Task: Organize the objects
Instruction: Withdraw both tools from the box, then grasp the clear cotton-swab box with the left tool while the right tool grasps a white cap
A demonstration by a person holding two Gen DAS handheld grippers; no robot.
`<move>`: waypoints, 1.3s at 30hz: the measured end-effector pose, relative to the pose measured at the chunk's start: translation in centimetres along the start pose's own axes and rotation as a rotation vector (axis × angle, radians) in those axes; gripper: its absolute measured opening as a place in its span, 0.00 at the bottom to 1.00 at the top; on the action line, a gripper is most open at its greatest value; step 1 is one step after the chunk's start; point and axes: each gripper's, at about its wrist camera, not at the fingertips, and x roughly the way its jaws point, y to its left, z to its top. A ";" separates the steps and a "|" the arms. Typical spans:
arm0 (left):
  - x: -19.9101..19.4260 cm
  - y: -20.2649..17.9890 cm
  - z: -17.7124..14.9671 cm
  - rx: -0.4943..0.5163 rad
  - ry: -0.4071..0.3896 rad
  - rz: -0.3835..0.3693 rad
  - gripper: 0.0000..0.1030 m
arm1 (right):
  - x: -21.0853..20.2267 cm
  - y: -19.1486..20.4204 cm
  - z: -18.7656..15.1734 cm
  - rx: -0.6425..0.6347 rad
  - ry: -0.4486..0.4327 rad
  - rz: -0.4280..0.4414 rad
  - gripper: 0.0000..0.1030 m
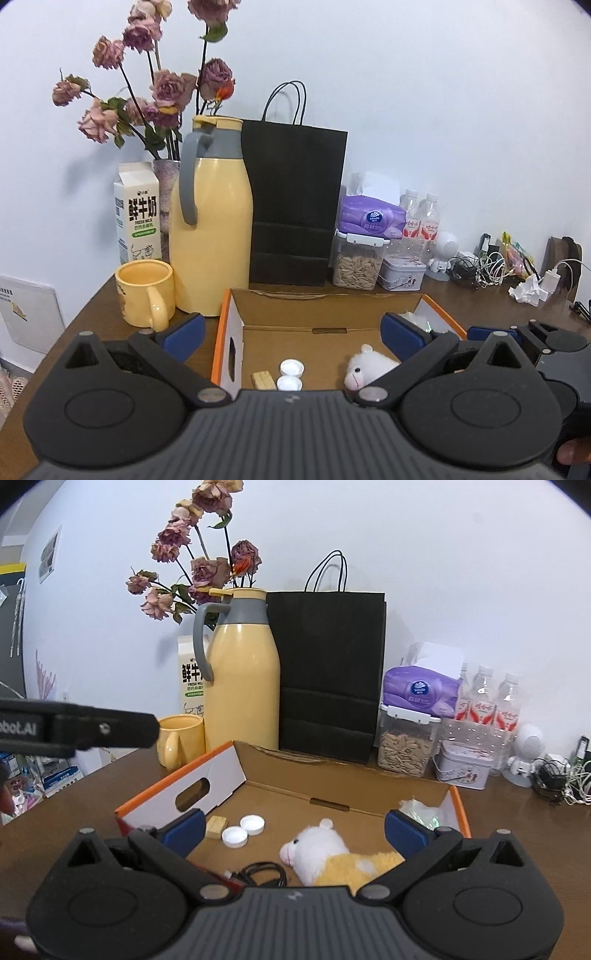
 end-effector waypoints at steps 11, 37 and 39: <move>-5.6 -0.2 -2.1 0.015 -0.004 0.054 1.00 | -5.5 0.0 -3.2 0.026 0.015 0.007 1.00; -8.3 4.0 -7.4 -0.081 0.112 0.179 1.00 | -4.9 -2.4 -8.9 0.029 0.184 -0.052 0.73; -8.1 4.0 -7.5 -0.085 0.118 0.179 1.00 | -4.3 -2.5 -8.9 0.014 0.196 -0.046 0.70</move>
